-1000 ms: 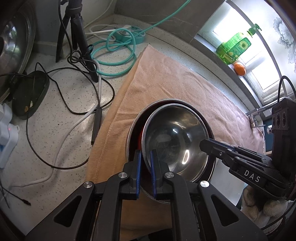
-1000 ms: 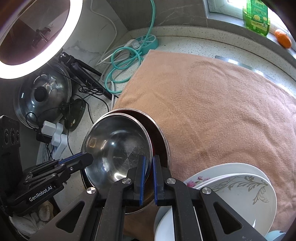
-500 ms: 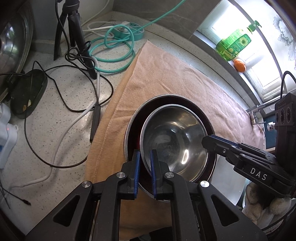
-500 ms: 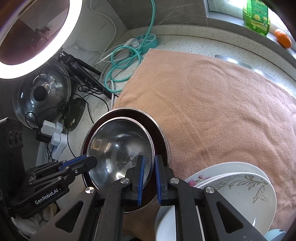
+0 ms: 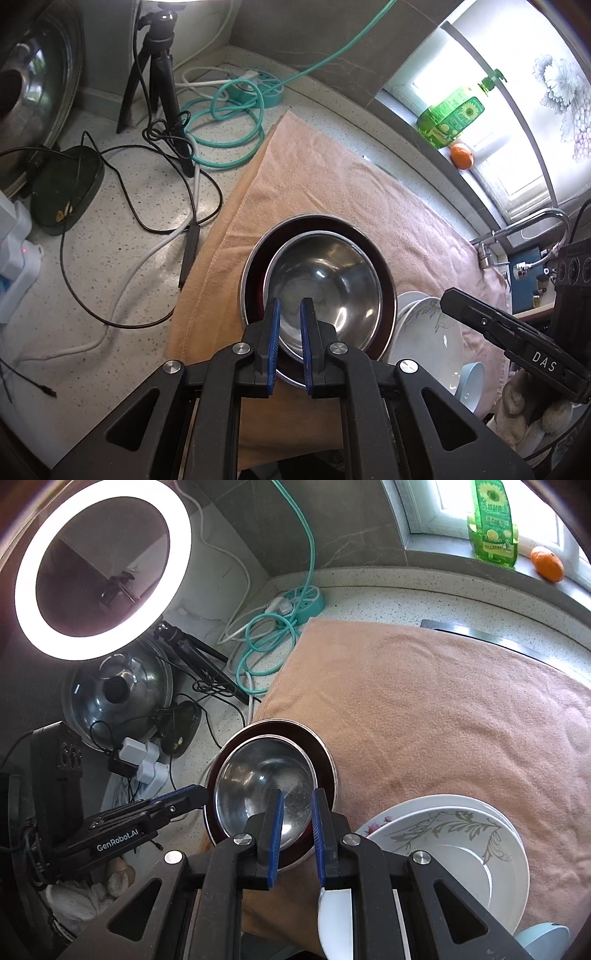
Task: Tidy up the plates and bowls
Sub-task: 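Open both tools and move them toward the light blue bowl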
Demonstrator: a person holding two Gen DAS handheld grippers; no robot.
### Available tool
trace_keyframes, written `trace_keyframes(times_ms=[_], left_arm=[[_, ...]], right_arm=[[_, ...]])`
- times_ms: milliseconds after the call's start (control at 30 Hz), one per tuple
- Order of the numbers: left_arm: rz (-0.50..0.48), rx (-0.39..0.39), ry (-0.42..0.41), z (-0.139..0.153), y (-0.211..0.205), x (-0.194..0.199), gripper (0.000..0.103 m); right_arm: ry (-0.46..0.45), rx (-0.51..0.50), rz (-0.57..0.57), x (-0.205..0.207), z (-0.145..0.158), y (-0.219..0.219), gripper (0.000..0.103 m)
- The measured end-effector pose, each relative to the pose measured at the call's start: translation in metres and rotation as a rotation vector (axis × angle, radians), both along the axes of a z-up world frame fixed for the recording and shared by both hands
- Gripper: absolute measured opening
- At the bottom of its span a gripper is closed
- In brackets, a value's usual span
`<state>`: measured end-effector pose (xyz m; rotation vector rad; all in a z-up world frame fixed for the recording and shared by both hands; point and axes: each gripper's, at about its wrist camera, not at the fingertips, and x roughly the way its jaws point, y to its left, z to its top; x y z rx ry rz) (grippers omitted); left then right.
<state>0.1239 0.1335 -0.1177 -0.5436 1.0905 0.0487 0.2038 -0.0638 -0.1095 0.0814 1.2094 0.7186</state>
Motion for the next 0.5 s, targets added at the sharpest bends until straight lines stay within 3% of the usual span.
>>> trace_keyframes(times_ms=[233,333,500], left_arm=[[-0.044,-0.025,-0.079,0.025,-0.027,-0.018,0.011],[-0.082,-0.061,-0.072,0.023,-0.043,-0.019,0.011],[-0.149,-0.056,-0.048,0.018,-0.074,-0.019,0.011]], right_arm=[[-0.079,0.061,-0.076,-0.016,0.033,-0.056,0.014],[-0.096,0.085,-0.126,-0.023,0.041,-0.087,0.014],[-0.151,0.046,-0.216,-0.037,0.045,-0.136,0.014]])
